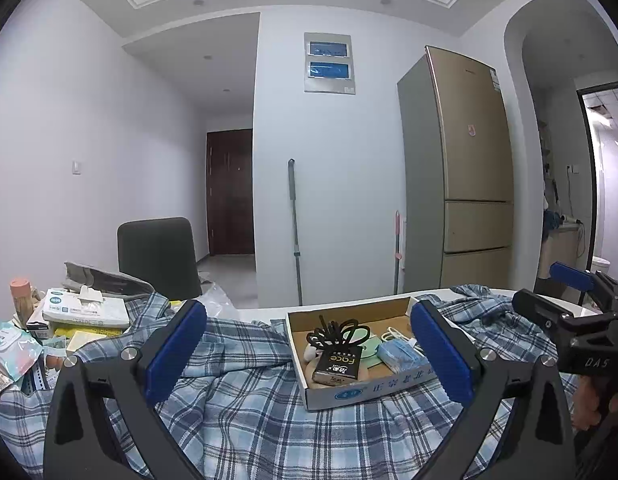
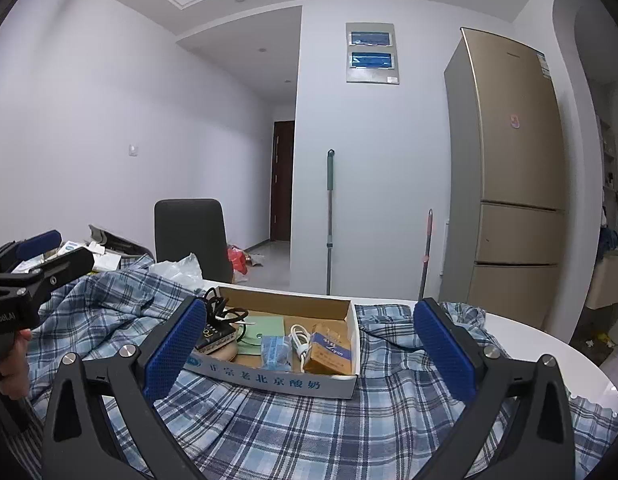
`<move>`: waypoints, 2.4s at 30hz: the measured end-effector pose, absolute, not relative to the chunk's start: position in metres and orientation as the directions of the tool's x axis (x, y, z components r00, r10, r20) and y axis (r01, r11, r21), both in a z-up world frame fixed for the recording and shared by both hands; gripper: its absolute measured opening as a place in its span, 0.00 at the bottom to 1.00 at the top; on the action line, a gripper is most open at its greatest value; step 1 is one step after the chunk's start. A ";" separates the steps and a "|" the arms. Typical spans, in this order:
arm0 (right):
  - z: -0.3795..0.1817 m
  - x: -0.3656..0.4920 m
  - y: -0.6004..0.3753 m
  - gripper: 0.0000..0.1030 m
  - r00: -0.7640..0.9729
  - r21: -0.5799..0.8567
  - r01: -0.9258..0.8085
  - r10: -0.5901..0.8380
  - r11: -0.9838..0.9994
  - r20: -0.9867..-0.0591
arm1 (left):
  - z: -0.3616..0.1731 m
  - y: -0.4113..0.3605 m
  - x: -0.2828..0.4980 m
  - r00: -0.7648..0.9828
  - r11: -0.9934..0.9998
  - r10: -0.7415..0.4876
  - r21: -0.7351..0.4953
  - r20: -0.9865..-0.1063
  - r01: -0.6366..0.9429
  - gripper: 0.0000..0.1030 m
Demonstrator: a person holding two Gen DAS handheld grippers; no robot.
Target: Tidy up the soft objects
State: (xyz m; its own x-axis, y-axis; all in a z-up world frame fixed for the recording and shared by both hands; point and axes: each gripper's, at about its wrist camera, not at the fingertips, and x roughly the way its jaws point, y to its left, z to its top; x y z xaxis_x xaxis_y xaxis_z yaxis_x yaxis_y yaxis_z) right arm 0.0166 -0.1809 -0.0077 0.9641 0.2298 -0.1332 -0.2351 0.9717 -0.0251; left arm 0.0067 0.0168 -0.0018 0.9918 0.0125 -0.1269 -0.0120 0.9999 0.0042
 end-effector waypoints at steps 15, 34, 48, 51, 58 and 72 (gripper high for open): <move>-0.007 0.014 -0.181 1.00 0.965 -0.019 -0.237 0.233 0.971 -0.121 | -0.005 0.020 0.008 0.992 1.000 0.023 -0.006 -0.128 -0.024 1.00; -0.007 0.016 -0.182 1.00 0.965 -0.008 -0.230 0.227 0.973 -0.128 | -0.006 0.018 0.006 0.992 1.000 0.023 -0.001 -0.128 -0.023 1.00; -0.007 0.015 -0.182 1.00 0.965 -0.003 -0.232 0.230 0.973 -0.128 | -0.004 0.018 0.006 0.992 1.000 0.024 0.001 -0.126 -0.024 1.00; -0.007 0.016 -0.182 1.00 0.965 -0.003 -0.232 0.229 0.973 -0.129 | -0.004 0.018 0.006 0.992 1.000 0.023 0.001 -0.124 -0.023 1.00; -0.007 0.016 -0.183 1.00 0.963 0.004 -0.237 0.236 0.971 -0.132 | -0.003 0.018 0.006 0.992 1.000 0.020 0.000 -0.125 -0.020 1.00; -0.007 0.016 -0.183 1.00 0.963 0.005 -0.237 0.235 0.972 -0.132 | -0.003 0.018 0.005 0.992 1.000 0.017 -0.001 -0.123 -0.017 1.00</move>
